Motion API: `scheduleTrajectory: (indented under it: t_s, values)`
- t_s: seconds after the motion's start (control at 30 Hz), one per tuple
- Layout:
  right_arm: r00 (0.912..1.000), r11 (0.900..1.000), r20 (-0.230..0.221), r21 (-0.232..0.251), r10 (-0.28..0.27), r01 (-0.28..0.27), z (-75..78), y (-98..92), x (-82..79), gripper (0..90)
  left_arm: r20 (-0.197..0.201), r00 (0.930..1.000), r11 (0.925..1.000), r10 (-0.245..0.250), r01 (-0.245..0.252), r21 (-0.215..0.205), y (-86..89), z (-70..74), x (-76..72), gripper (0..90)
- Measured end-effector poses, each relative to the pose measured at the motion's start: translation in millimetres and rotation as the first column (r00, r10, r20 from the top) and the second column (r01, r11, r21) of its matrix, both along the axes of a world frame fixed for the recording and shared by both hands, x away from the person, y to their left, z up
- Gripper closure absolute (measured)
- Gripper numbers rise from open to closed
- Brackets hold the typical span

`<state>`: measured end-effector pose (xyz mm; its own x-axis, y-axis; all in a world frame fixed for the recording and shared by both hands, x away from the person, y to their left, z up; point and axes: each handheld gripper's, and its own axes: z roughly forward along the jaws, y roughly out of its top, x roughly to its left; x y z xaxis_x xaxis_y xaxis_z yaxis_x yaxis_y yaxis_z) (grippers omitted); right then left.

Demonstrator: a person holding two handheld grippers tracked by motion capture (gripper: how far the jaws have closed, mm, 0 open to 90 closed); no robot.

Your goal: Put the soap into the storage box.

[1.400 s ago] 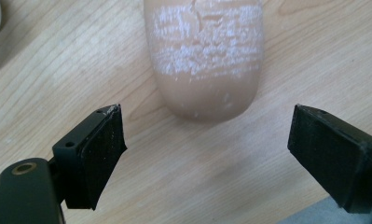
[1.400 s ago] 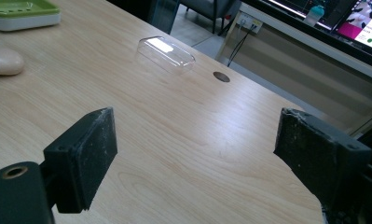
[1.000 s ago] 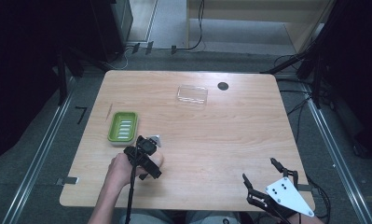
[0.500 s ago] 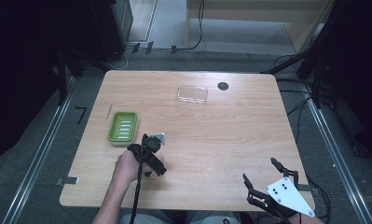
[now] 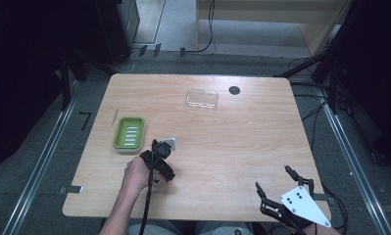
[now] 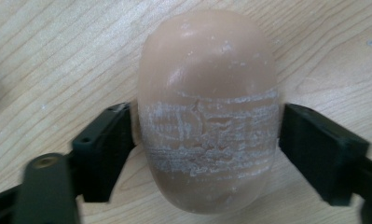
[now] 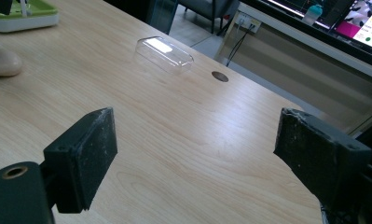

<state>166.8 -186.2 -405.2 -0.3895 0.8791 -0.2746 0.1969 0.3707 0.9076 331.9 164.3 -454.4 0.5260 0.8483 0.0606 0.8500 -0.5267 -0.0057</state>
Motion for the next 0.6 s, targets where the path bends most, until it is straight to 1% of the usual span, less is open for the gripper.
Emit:
scheduleTrajectory:
  t_s: [0.03,0.1,0.17,0.27,0.33,0.6]
  values:
    - [1.0,1.0,0.0,0.0,0.0,0.0,0.0,-0.1,0.1,13.3,-0.001,1.0,1.0,0.0,0.0,-0.001,0.3,-0.1,0.0,29.1]
    - [1.0,1.0,0.0,0.0,0.0,0.0,0.0,0.1,-0.1,13.3,-0.003,1.0,0.9999,0.006,-0.006,-0.014,1.6,-0.2,-0.1,30.4]
    - [1.0,1.0,0.001,-0.001,0.001,-0.001,0.1,0.1,0.0,13.3,-0.001,1.0,0.9998,0.009,-0.009,-0.016,2.0,0.0,-0.3,32.2]
    - [1.0,1.0,-0.002,0.0,0.0,0.0,0.0,0.7,0.2,13.3,-0.003,1.0,0.9998,0.002,-0.002,-0.018,2.8,0.4,-0.5,32.9]
    - [1.0,1.0,0.0,-0.007,0.007,-0.007,0.1,0.9,0.1,13.3,-0.003,1.0,0.9999,0.001,-0.001,-0.017,2.8,0.4,-0.6,33.2]
    - [1.0,1.0,0.0,0.0,0.0,0.0,0.1,0.0,-0.2,13.3,-0.006,0.9999,0.9998,-0.01,0.01,-0.018,4.1,0.6,-0.4,33.6]
